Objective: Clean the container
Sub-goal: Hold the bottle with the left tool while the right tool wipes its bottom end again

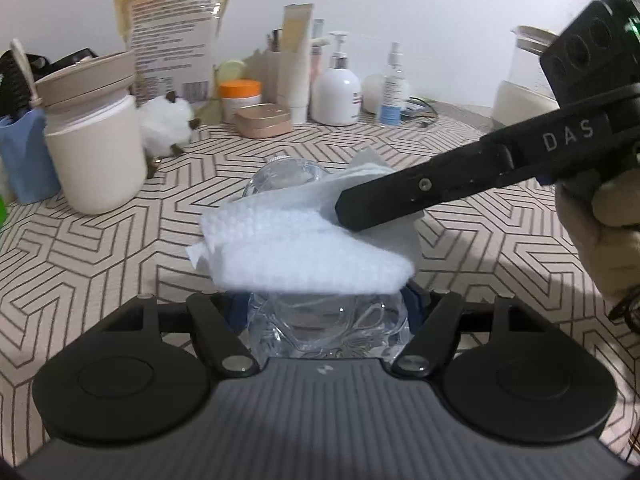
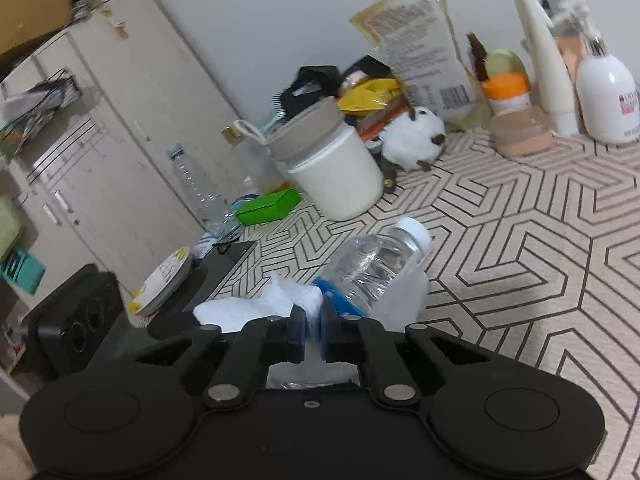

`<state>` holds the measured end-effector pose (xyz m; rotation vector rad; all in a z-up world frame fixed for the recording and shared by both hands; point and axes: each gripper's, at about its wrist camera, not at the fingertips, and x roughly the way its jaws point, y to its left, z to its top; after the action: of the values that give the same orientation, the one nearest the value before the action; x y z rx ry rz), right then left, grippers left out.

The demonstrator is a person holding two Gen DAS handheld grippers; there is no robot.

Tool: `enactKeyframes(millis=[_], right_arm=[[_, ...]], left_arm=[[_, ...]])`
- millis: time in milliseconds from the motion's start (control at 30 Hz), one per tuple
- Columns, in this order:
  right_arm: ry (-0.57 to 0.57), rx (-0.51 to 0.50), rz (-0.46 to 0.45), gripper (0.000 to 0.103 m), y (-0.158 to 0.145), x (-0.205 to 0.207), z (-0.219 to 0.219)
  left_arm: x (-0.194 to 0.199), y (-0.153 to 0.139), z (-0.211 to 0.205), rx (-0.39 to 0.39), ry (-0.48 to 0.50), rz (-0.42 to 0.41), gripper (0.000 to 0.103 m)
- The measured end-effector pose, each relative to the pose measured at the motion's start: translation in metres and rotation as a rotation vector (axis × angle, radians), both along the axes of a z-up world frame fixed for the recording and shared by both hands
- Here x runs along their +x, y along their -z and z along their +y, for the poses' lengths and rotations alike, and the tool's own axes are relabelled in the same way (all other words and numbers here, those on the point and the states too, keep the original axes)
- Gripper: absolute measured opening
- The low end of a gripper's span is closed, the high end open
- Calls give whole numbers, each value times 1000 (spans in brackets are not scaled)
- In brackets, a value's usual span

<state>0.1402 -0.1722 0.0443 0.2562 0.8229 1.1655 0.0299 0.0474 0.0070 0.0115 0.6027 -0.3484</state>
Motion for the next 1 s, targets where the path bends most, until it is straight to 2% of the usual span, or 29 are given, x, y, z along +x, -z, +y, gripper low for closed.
enactKeyframes(millis=[133,167,233,367,500,667,767,900,1000], right_arm=[[-17,-46,-50,8,-7,2,-1],[-3,-78,-82,6,-10,5,0],[22,-136,-139,8,-15,11,1],[56,-184,-164,10,-16,24,-5],[86,-223,-206,11,-12,18,-6],[33,-164,-138,11,-6,11,-11],[-6,-148,-149,11,-9,2,-5],[-85,-88,-119,11,-12,-9,0],[-95,-93,-140,11,-14,-15,2]], left_arm=[[0,0,-2,-6,33,2,70],[-1,0,-3,-3,34,1,70],[-1,0,-4,2,38,0,70],[-3,3,-6,11,39,-7,71],[-3,3,-8,22,38,-8,71],[-2,3,-7,13,35,-1,71],[-2,3,-8,20,32,0,71],[-1,4,-9,35,21,9,70],[-1,4,-11,44,19,7,70]])
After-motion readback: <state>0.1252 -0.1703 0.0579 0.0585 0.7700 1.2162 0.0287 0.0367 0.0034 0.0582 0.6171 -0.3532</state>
